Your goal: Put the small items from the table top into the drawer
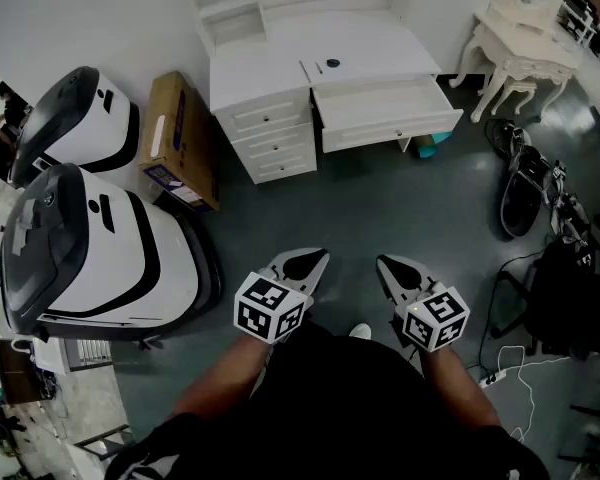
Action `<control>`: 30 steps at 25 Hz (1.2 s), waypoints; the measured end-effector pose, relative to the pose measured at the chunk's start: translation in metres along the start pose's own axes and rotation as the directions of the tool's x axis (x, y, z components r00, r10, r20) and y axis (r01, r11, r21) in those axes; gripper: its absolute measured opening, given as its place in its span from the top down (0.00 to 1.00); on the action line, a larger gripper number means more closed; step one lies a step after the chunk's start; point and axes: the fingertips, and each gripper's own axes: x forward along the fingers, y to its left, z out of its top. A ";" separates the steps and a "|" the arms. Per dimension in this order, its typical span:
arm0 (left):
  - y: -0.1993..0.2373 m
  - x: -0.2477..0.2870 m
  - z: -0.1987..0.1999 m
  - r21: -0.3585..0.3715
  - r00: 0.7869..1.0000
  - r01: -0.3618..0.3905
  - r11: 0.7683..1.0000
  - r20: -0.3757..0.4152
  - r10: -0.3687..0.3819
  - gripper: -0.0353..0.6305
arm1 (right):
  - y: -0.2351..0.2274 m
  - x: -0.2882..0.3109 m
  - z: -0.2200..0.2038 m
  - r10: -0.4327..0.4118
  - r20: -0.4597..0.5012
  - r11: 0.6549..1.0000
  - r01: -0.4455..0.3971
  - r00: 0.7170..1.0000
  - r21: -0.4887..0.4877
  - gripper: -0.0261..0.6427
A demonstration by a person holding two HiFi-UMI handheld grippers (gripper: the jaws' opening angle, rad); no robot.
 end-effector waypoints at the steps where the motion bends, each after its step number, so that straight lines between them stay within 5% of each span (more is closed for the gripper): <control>1: 0.001 0.000 0.000 -0.001 1.000 -0.003 1.000 0.002 0.003 0.94 | 0.000 0.000 -0.002 0.000 -0.003 1.000 0.000 1.000 0.001 0.92; 19: 0.009 -0.005 -0.001 -0.017 1.000 -0.009 1.000 0.002 0.009 0.94 | 0.006 0.010 -0.002 0.028 0.010 0.999 -0.028 1.000 0.035 0.92; 30: 0.015 -0.003 -0.011 -0.014 1.000 0.002 1.000 -0.031 -0.003 0.94 | 0.014 0.025 -0.002 0.017 -0.009 1.000 -0.017 1.000 -0.025 0.92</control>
